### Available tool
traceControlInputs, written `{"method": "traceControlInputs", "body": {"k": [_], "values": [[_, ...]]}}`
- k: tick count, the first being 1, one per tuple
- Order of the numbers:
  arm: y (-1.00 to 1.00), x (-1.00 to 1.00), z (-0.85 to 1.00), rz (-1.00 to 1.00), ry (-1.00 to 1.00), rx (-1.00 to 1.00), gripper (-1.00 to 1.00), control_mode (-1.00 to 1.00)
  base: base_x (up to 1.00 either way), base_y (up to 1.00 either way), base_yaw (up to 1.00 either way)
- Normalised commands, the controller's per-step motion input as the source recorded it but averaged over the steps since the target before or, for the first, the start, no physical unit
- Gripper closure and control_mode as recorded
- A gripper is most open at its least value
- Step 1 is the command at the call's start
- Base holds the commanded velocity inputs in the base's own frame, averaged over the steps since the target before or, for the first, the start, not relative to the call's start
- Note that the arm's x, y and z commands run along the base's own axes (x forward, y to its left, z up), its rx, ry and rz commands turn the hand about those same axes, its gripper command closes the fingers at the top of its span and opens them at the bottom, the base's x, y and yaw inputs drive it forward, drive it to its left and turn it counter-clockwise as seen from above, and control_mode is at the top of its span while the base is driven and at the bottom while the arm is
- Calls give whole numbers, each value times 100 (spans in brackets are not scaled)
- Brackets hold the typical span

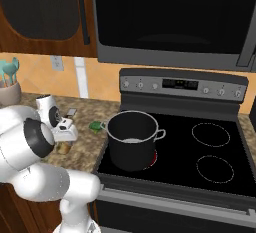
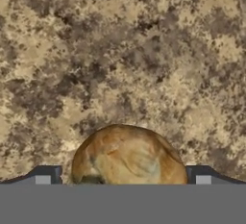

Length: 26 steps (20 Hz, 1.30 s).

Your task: Put the onion and broccoli in the pot. Retrieve the spatula and lightly stir the vegetables in the pot.

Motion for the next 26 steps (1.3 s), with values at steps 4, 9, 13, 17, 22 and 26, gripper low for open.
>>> {"method": "traceControlInputs", "body": {"k": [4,9,13,17,22,26], "values": [[0,-39,-22,-10,0,0,-100,-100,0,0,0],[0,-30,-28,-11,0,0,100,-100,0,0,0],[-6,-31,5,-9,-8,0,100,-100,0,0,0],[-24,-75,90,-5,-37,0,100,-100,0,0,0],[-50,-75,100,-5,-44,0,100,-100,0,0,0],[-79,-46,100,-6,-34,0,100,-100,0,0,0]]}}
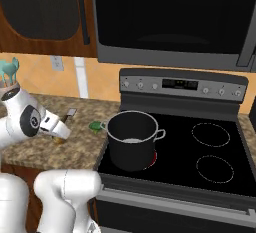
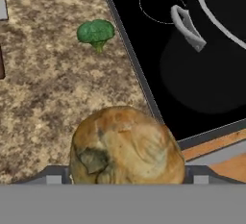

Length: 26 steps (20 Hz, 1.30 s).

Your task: Put the onion and broccoli in the pot. Retrieve the spatula and lightly stir the vegetables in the pot.

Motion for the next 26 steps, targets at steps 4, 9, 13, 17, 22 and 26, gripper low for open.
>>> {"method": "traceControlInputs", "body": {"k": [4,9,13,17,22,26], "values": [[-83,-27,100,-7,-27,0,100,-100,0,0,0],[-70,-13,100,-6,-17,0,100,-100,0,0,0],[-64,-3,84,-4,-9,0,100,-100,0,0,0],[-83,3,-7,0,-8,-1,100,-100,0,0,0],[-72,24,-44,0,-4,-2,100,-100,0,0,0],[-30,43,-54,0,0,0,100,-100,0,0,0]]}}
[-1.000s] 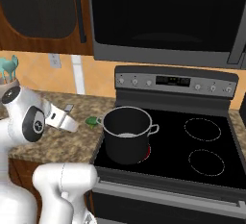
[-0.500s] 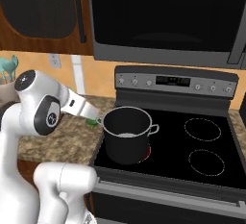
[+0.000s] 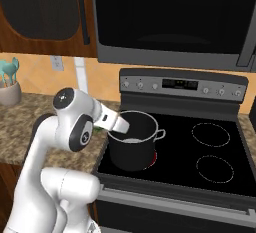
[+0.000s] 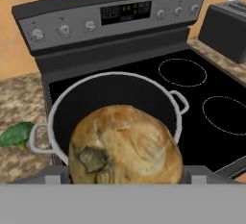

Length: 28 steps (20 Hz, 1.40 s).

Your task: Put the onion and broccoli in the pot. Retrieve the spatula and lightly stir the vegetables in the pot.

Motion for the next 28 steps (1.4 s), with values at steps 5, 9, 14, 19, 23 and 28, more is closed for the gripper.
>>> {"method": "traceControlInputs", "body": {"k": [5,9,14,19,23,28], "values": [[-12,46,-38,1,0,0,100,-100,0,0,0],[-19,38,-20,2,1,0,100,-100,0,0,0],[-18,31,-25,3,8,1,100,-100,0,0,0],[-3,25,-29,3,10,0,100,-100,0,0,0],[0,16,-32,3,2,0,-100,-100,0,0,0],[-2,-1,-5,3,0,0,-100,-100,0,0,0]]}}
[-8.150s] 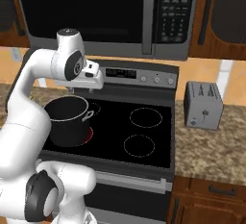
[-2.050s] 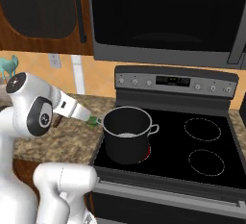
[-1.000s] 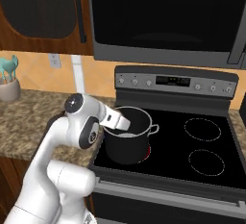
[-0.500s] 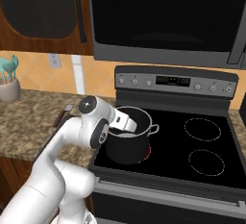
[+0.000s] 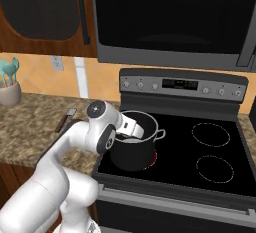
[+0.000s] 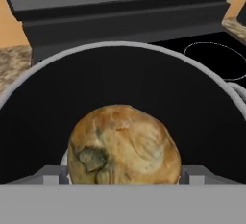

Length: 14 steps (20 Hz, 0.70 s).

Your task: Put the onion and broccoli in the pot. Retrieve the spatula and lightly stir the vegetables in the pot.

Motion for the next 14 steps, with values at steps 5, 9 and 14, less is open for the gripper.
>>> {"method": "traceControlInputs", "body": {"k": [5,9,14], "values": [[0,0,17,1,0,0,-100,-100,0,0,0],[0,0,33,0,0,0,-100,-100,0,0,0],[5,-64,52,0,-4,0,-100,-100,0,0,0]]}}
